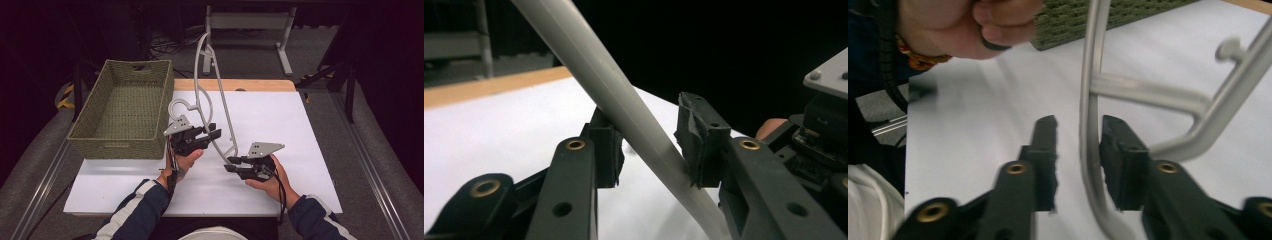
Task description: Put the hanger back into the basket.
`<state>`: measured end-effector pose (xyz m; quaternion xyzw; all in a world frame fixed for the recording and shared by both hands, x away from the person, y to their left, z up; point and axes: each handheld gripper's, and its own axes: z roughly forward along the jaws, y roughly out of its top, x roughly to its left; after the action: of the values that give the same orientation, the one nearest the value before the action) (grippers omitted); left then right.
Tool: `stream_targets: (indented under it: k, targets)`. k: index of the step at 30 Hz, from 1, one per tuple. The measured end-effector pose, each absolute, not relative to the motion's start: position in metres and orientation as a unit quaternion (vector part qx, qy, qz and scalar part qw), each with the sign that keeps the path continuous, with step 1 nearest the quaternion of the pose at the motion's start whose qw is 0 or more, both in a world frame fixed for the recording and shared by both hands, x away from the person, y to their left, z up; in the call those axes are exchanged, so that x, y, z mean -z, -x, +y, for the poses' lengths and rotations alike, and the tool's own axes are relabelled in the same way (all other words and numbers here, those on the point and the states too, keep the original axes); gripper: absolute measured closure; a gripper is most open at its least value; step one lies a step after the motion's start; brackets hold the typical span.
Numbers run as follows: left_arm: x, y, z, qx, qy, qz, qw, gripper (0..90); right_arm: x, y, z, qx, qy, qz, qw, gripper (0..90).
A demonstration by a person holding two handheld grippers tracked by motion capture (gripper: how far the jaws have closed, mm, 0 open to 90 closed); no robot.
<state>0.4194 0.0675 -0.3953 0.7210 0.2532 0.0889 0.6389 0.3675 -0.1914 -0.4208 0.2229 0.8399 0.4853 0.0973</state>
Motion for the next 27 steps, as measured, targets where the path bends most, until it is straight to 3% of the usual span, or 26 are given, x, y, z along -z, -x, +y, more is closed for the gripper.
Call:
stream_targets:
  k: [3,12,17,27]
  targets:
    - [0.388,-0.419,0.069,-0.102,-0.729,0.245,0.632,66.0,0.424,-0.367,-0.193,-0.474,-0.232,0.843,0.103,54.0]
    - [0.366,-0.42,0.079,-0.146,-0.745,0.239,0.606,71.3,0.427,-0.364,-0.214,-0.468,-0.252,0.841,0.102,41.3]
    - [0.355,-0.42,0.086,-0.166,-0.741,0.235,0.607,76.3,0.429,-0.356,-0.23,-0.463,-0.254,0.842,0.109,38.7]
    - [0.327,-0.421,0.096,-0.196,-0.765,0.263,0.554,76.6,0.434,-0.35,-0.243,-0.458,-0.261,0.844,0.099,36.0]
